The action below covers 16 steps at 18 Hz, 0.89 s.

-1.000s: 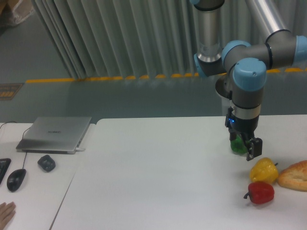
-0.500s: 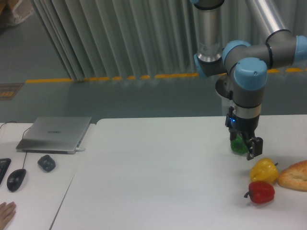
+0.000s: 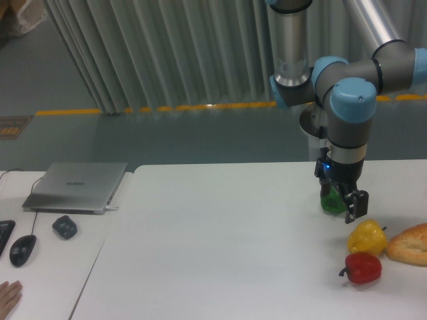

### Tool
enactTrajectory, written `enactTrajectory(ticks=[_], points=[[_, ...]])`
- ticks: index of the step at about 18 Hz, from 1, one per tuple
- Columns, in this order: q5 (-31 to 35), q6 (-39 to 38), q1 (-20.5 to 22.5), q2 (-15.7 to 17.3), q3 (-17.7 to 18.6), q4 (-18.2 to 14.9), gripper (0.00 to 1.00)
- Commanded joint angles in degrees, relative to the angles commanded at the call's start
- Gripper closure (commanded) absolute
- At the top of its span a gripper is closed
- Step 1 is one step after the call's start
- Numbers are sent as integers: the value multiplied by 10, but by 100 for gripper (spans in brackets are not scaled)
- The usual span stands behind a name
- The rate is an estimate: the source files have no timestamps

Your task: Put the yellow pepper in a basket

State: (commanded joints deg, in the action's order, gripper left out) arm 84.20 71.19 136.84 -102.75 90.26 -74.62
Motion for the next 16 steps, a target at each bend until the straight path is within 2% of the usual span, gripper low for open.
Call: enactTrajectory(ticks=[1, 5, 7, 8, 9, 16], points=[[1, -1, 1, -1, -1, 1, 0], [24, -9, 2, -5, -2, 41, 0], [79, -23, 1, -15, 0, 42, 0], [125, -14, -3, -29, 0, 40, 0], [145, -11, -4, -39, 0, 39, 0], [152, -13, -16, -77, 6, 43, 0]])
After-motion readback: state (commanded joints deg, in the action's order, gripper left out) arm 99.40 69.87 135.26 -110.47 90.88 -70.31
